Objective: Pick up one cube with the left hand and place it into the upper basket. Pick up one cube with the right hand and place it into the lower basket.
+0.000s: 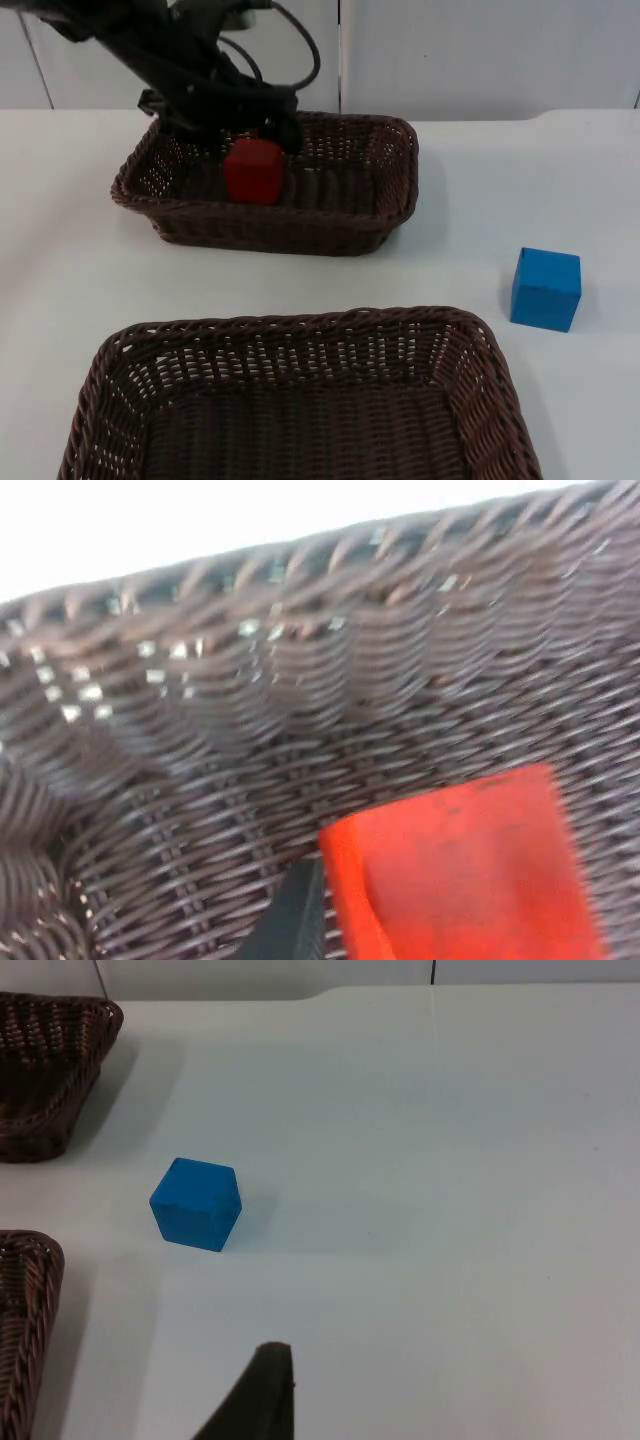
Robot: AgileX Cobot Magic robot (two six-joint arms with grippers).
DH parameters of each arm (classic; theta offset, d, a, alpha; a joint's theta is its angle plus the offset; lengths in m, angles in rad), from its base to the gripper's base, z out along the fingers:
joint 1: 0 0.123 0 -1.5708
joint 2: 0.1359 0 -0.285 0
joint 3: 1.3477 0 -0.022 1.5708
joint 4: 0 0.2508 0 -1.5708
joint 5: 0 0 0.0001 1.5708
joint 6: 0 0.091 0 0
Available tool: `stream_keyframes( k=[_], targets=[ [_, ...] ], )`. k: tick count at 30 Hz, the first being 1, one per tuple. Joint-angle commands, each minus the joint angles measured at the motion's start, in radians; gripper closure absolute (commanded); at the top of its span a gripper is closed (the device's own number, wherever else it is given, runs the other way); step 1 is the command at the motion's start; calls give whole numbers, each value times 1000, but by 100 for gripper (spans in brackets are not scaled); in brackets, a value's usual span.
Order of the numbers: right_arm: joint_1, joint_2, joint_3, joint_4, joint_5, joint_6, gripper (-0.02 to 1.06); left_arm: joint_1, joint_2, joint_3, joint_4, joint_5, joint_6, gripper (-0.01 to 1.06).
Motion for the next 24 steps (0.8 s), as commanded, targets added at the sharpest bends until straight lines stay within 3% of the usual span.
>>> stream_keyframes(
  k=[1, 24],
  targets=[
    [-3, -3, 2, -2, -2, 0, 0, -4, -35, -5, -14, 15, -4, 13],
    [-3, -3, 2, -2, -2, 0, 0, -4, -246, -5, 5, 111, -4, 13]
  ],
)
